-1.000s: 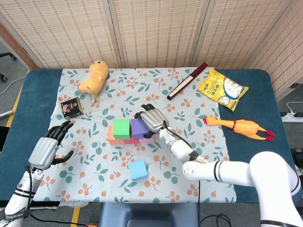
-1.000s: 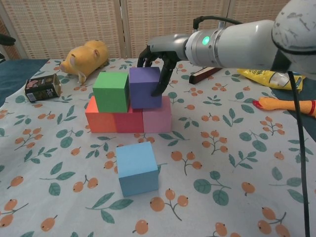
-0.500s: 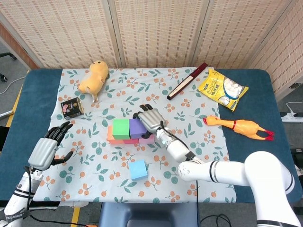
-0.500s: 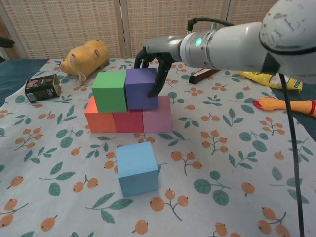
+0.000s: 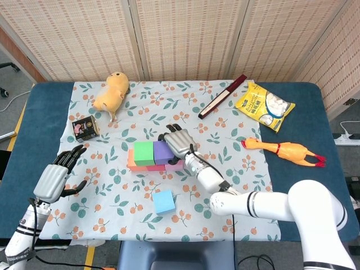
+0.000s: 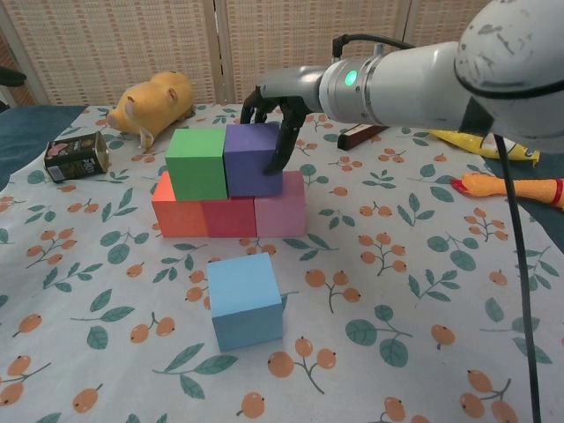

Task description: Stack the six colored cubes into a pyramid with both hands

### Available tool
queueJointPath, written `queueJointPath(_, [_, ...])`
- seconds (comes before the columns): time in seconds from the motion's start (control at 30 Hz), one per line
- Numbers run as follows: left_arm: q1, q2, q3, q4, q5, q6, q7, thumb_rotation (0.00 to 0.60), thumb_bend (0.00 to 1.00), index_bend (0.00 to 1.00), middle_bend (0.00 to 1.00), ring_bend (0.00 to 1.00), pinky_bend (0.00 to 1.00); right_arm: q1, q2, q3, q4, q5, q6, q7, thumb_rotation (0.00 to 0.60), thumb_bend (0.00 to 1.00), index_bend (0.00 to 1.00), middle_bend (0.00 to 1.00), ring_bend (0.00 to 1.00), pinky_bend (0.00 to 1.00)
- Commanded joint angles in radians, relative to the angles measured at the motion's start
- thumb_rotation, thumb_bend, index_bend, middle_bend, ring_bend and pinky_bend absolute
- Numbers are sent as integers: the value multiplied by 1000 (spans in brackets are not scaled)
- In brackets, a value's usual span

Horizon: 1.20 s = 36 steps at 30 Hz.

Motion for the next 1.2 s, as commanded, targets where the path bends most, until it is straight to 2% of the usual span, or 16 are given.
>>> queueJointPath(0.03, [0,-1,1,2,1,0,-2,600,307,0,29,142,145,2,-1,-1,-1,8,4,-7,600,121,286,292,35,0])
queueJointPath(1.2, [0,-14,8,26,13,4,-26,600,305,0,29,142,144,15,-17,-2,-13,63,35,-70,600,122,278,292,35,0])
